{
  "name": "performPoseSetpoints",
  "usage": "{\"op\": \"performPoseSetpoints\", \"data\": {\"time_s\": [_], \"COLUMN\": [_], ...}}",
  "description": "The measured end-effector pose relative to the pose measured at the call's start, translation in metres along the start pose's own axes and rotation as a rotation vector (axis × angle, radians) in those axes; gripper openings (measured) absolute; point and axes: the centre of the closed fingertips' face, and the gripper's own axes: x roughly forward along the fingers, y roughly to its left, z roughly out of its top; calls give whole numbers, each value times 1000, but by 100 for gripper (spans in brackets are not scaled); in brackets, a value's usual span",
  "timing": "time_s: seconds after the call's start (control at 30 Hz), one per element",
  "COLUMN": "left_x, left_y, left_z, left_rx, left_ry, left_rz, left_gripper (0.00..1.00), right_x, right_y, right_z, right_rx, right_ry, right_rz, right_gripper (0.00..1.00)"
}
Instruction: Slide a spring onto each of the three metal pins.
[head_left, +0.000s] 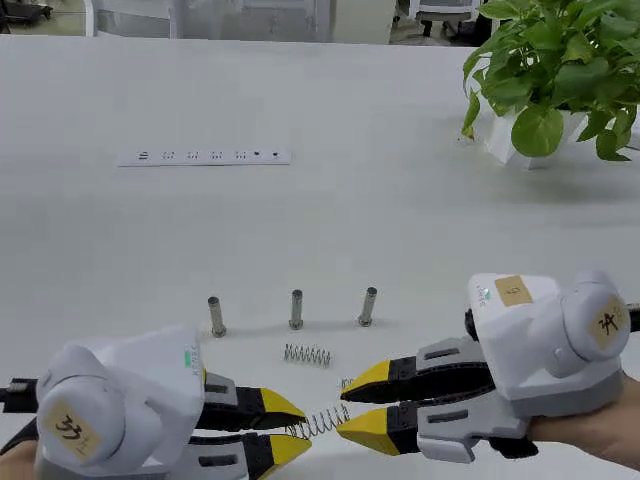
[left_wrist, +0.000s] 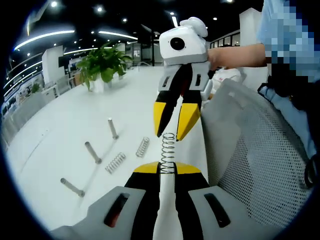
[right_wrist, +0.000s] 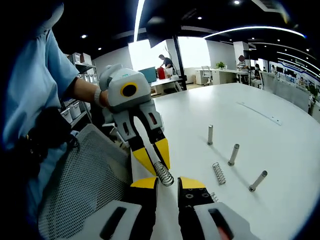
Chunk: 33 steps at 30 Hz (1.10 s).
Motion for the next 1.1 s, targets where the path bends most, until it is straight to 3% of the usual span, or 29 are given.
{"op": "performPoseSetpoints", "data": {"time_s": [0.43, 1.1], "left_x": [-1, 6], "left_y": [-2, -1], "left_z": [-1, -2], "left_rx": [-2, -22], "left_ry": [1, 27], "left_rz": [-13, -7], "left_gripper": [6, 6], "right_x": [2, 0], "right_y": [5, 9], "right_z": [0, 16], "right_rx": [2, -167], "right_ry": [10, 86], "right_rz": [24, -18], "right_gripper": [7, 6]}}
